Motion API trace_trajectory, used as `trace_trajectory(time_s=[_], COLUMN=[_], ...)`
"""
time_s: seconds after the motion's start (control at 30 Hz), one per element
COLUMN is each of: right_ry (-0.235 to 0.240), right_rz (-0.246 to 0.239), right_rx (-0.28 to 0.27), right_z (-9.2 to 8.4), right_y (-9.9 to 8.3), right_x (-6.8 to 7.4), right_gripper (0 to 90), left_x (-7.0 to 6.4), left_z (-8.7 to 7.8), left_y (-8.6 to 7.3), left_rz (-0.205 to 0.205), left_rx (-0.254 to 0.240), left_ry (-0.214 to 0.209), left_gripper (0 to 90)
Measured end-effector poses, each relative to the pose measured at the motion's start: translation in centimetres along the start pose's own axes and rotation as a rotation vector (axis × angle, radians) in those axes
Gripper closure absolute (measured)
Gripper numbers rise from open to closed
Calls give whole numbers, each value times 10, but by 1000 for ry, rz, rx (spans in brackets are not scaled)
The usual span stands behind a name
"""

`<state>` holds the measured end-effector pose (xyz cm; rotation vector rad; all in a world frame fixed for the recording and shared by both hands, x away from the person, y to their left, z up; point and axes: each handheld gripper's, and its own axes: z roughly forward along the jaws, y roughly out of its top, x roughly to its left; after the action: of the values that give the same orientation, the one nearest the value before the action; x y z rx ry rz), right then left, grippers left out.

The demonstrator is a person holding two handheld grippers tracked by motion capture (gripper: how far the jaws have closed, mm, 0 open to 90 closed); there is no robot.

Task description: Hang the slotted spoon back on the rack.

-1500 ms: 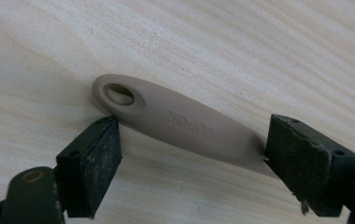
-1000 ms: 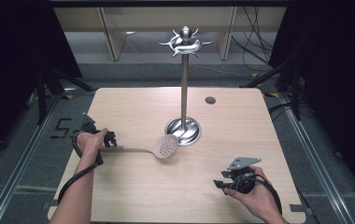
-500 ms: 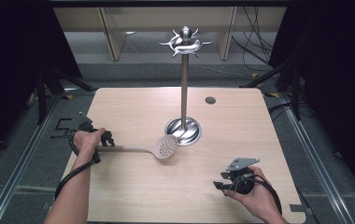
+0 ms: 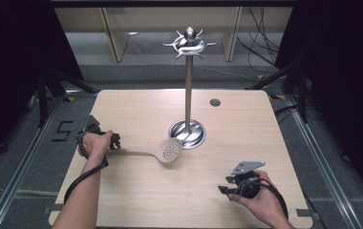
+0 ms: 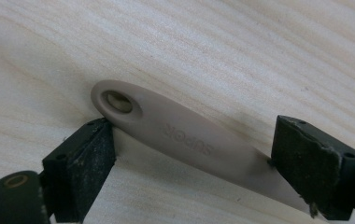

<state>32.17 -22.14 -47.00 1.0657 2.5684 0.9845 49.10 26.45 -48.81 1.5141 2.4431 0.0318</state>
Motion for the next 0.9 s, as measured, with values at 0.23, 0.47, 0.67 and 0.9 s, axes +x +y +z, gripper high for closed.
trace_trajectory(time_s=[0.23, 0.47, 0.67, 0.9], right_ry=[4, 13, 12, 20], right_rz=[-8, -4, -20, -10], right_rx=[18, 25, 5, 7], right_z=[-1, -2, 0, 0], right_y=[0, 1, 0, 1], right_x=[0, 2, 3, 3], right_gripper=[526, 524, 523, 523], left_x=[-3, -3, -5, -13], left_z=[-1, -3, -4, -7], left_y=[-2, -3, -3, -6], left_rz=[4, 89, 200, 302], left_rx=[-18, 2, 28, 63], left_ry=[34, 73, 145, 139], left_gripper=[150, 253, 419, 557])
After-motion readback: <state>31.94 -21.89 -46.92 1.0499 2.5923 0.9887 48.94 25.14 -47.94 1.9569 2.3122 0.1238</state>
